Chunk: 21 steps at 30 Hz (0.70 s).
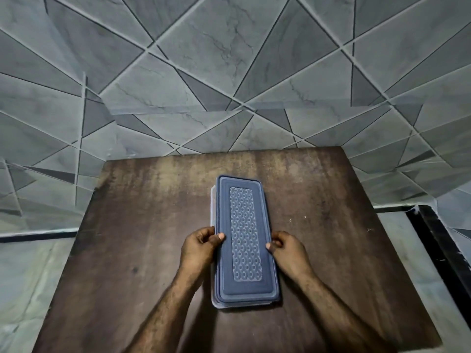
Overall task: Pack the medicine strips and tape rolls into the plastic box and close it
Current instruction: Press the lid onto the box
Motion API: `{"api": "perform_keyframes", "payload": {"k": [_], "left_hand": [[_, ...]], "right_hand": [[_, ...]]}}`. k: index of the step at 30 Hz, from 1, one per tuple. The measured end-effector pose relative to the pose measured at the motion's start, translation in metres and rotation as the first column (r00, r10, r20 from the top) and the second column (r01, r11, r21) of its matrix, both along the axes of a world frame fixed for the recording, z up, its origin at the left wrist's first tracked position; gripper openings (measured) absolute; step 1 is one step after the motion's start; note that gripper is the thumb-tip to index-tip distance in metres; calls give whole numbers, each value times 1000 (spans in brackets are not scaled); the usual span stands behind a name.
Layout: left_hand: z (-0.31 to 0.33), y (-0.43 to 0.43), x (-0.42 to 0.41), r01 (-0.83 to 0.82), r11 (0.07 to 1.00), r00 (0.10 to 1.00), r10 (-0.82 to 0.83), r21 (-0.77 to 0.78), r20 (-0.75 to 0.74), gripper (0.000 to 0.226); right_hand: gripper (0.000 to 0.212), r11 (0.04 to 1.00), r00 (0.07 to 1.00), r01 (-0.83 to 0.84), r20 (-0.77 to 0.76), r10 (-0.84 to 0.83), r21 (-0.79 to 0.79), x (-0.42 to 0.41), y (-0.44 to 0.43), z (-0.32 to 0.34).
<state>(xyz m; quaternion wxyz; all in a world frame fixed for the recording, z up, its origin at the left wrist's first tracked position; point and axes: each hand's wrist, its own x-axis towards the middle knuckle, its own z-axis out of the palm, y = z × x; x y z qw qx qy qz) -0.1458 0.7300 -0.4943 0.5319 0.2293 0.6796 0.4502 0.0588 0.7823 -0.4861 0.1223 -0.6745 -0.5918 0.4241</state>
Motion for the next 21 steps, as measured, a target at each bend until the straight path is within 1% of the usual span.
{"api": "perform_keyframes", "payload": {"k": [2, 4, 6, 7, 12, 15, 17, 21], "left_hand": [[-5, -3, -4, 13, 999, 991, -18, -35, -136, 30], [-5, -5, -6, 5, 997, 949, -31, -82, -313, 39], [1, -7, -5, -12, 994, 888, -38, -107, -457, 34], [1, -7, -5, -16, 994, 873, -41, -112, -486, 34], [1, -11, -5, -11, 991, 883, -53, -133, -466, 37], [-1, -11, -6, 34, 990, 862, -100, -140, -497, 38], [-2, -10, -6, 38, 990, 860, -103, -139, -500, 38], [-5, -11, -7, 5, 987, 888, -78, -159, -454, 38]], "right_hand": [[34, 999, 999, 37, -9, -37, -1, -1, -1, -2], [38, 999, 999, 42, -6, -41, 5, -2, -1, -2], [39, 999, 999, 33, -1, -33, 15, -3, -1, -3], [39, 999, 1000, 31, 1, -31, 19, -4, -1, -3], [39, 999, 1000, 8, 28, -9, 35, -6, -3, -1], [37, 999, 999, 9, 30, -10, 41, -6, -4, -1], [39, 999, 999, 8, 43, -9, 41, -5, -4, -3], [39, 999, 998, 47, 30, -47, 7, -4, -3, -7]]}}
